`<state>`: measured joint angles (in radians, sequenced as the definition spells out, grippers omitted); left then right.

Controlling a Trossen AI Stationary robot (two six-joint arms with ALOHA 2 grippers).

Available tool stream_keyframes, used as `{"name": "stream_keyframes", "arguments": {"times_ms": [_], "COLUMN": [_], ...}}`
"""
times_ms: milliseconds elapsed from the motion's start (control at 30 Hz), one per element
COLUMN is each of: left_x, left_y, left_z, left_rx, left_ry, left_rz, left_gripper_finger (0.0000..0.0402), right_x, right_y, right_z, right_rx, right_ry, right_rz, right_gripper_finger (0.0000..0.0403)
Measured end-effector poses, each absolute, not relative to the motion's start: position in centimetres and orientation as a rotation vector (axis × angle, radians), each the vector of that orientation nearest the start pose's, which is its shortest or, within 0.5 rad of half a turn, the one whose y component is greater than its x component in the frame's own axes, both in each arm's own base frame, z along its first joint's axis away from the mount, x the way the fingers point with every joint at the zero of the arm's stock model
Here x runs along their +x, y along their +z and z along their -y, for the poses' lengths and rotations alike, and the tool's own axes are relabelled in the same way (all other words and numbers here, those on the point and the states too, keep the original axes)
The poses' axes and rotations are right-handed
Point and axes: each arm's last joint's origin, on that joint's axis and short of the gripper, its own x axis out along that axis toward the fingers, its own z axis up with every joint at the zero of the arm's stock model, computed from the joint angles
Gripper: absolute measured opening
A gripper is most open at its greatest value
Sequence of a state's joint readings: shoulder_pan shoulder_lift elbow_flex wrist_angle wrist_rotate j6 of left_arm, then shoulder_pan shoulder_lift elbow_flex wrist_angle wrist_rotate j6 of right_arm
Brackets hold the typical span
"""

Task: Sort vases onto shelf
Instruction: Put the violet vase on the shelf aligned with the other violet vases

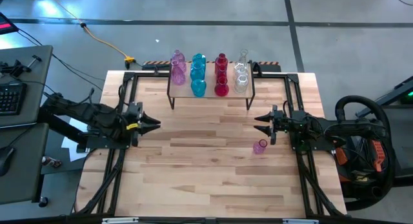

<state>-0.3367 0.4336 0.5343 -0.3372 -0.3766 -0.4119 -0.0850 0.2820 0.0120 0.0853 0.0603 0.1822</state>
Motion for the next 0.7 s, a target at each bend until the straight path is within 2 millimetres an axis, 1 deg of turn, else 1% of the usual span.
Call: {"name": "stream_keyframes", "arguments": {"times_ms": [233,367,533,633,700], "left_x": [10.79,10.78,10.82,10.83,10.83], "left_y": [27.41,27.42,27.56,27.64,27.65], "left_z": [2.61,2.57,2.55,2.53,2.48], "left_rx": [-0.298,-0.343,-0.352,-0.355,-0.367], "left_ry": [0.091,0.112,0.120,0.126,0.145], "left_rz": [-0.235,-0.228,-0.211,-0.201,-0.196], "left_gripper_finger": [0.0071,0.0071,0.0071,0.0071,0.0071], "right_x": [11.30,11.30,11.29,11.29,11.29], "right_y": [15.17,15.17,15.16,15.17,15.18], "right_z": [1.14,1.14,1.21,1.22,1.22], "right_rx": [0.183,0.183,0.176,0.211,0.288], "right_ry": [-0.162,-0.161,-0.187,-0.191,-0.197], "right_rz": [-0.171,-0.171,-0.170,-0.166,-0.158], "right_gripper_finger": [0.0181,0.0181,0.0181,0.0181,0.0181]}}
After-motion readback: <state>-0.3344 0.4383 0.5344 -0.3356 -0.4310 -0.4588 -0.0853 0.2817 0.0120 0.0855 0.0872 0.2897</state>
